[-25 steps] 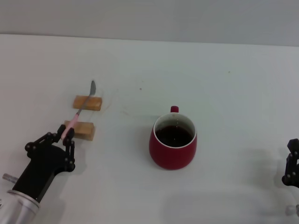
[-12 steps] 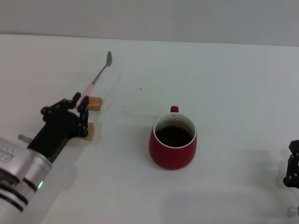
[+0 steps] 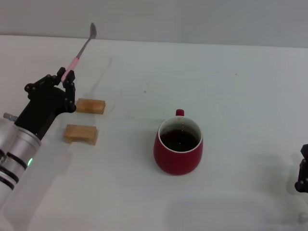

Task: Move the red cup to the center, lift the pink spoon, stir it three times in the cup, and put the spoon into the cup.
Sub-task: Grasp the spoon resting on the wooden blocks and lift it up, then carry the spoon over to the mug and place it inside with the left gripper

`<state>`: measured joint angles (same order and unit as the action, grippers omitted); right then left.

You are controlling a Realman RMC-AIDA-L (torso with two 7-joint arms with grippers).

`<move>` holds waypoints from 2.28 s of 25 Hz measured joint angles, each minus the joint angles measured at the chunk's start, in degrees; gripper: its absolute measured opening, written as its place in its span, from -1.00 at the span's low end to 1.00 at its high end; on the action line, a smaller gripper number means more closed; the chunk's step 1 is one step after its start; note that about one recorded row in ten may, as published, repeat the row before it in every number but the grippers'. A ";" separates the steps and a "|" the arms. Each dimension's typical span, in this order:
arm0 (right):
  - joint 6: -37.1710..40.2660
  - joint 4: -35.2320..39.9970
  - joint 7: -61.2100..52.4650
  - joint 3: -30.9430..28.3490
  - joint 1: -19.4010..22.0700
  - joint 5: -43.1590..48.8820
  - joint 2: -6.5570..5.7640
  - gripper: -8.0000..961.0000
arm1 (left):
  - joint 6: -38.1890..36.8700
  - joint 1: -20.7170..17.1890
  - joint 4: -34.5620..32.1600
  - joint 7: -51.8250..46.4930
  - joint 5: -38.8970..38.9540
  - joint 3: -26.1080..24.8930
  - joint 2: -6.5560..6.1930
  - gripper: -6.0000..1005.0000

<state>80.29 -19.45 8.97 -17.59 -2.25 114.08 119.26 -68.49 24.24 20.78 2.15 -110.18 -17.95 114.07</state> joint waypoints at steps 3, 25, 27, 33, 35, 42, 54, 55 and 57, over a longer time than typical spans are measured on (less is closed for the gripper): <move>0.25 0.42 0.00 -0.28 0.42 -0.01 0.00 -0.98 | 1.27 1.03 -0.51 0.06 -0.05 -0.76 -0.16 -0.72; 2.42 4.67 -0.48 -1.86 -1.19 -5.54 0.01 -0.98 | 17.37 7.16 6.85 0.94 -3.55 -10.36 -5.60 -0.72; 2.33 4.66 -0.49 -1.86 -1.54 -5.54 0.01 -0.98 | 20.09 6.48 9.07 0.92 -5.97 -12.66 -6.44 -0.72; 1.85 4.49 -0.51 -1.84 -2.21 -5.54 0.07 -0.99 | 36.09 0.87 23.81 1.71 -20.84 -26.79 -10.65 -0.72; 1.62 4.41 -0.52 -1.84 -2.50 -5.54 0.10 -0.99 | 43.13 -1.92 30.12 1.72 -26.74 -32.40 -11.36 -0.72; 1.19 4.34 -0.53 -1.80 -3.65 -5.54 0.19 -0.98 | 74.42 -8.98 52.28 4.72 -43.56 -48.51 -9.57 -0.72; 1.43 4.67 -0.54 -1.81 -3.33 -5.53 0.04 -0.98 | 113.55 -7.70 68.01 41.49 -33.68 -67.65 3.72 -0.72; 1.50 4.66 -0.54 -1.81 -3.24 -5.53 0.03 -0.98 | 115.01 -7.64 68.90 43.57 -30.74 -68.84 3.76 -0.72; 1.98 4.76 -0.53 -1.83 -2.90 -5.53 0.02 -0.98 | 117.80 -7.25 70.71 45.38 -26.34 -70.86 3.28 -0.72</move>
<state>82.27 -14.69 8.43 -19.42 -5.16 108.55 119.28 49.32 16.99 91.49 47.54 -136.52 -88.81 117.35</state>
